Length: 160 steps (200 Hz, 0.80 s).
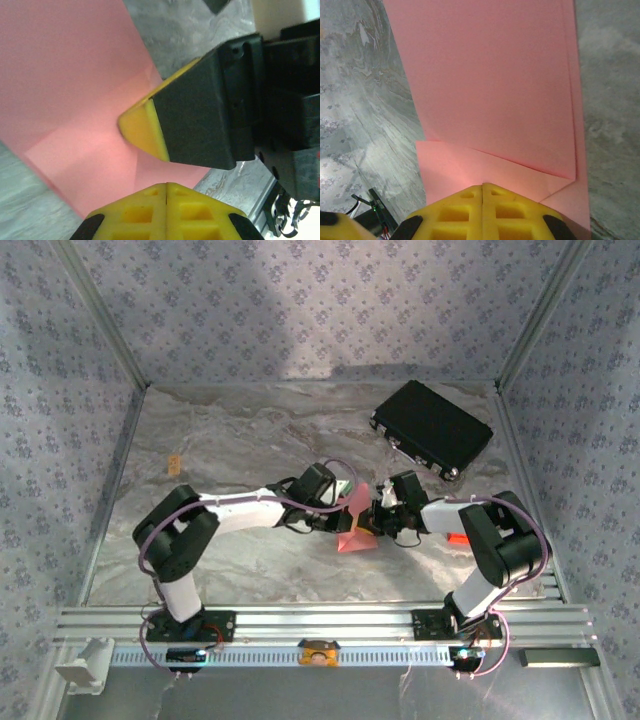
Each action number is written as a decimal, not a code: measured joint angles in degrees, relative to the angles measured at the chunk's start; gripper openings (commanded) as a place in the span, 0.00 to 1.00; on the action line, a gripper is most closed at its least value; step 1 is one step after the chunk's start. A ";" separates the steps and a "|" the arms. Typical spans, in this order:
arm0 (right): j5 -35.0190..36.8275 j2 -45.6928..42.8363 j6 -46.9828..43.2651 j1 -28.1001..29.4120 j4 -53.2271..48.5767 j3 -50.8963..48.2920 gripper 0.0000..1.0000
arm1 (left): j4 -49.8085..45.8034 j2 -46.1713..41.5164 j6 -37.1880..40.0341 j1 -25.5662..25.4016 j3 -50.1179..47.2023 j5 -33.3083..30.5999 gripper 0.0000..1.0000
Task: Fold a paper plane with a square sheet of paper (pick it up from the middle)
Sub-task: Fold the triangle a second time at the center of the table.
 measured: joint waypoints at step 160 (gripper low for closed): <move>0.02 0.00 0.00 -0.02 -0.02 0.00 0.00 | -0.24 7.96 -0.37 -0.11 2.60 5.03 0.07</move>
